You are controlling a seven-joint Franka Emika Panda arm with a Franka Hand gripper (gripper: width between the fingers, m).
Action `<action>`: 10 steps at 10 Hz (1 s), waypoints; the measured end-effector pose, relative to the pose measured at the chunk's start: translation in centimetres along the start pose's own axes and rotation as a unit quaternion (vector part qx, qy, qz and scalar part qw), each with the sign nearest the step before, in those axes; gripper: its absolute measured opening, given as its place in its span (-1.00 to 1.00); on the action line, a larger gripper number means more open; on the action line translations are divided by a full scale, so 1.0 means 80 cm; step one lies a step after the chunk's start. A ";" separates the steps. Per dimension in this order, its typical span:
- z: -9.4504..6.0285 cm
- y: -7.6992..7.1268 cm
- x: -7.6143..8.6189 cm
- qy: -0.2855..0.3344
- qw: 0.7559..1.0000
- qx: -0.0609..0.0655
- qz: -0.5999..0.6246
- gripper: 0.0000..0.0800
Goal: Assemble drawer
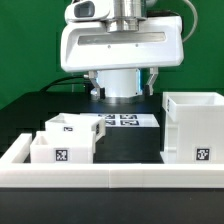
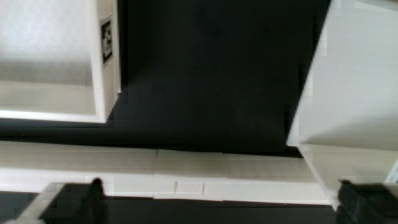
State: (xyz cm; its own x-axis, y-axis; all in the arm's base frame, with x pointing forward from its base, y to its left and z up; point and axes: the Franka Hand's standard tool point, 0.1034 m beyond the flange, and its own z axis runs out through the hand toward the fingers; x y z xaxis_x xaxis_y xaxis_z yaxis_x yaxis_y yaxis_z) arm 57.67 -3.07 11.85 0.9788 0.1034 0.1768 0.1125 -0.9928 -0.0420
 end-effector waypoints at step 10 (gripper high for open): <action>0.064 0.065 -0.058 -0.076 0.996 0.004 0.038 0.62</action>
Offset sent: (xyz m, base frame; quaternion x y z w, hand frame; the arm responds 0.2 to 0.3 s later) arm -0.0103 -0.0238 -0.0336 0.0080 -0.0301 0.0333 0.9990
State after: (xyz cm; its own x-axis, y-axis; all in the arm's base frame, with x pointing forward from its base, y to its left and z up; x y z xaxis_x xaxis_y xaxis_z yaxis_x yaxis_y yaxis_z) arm 54.57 -8.37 5.75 0.9991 0.0367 0.0225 0.0379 -0.9976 -0.0580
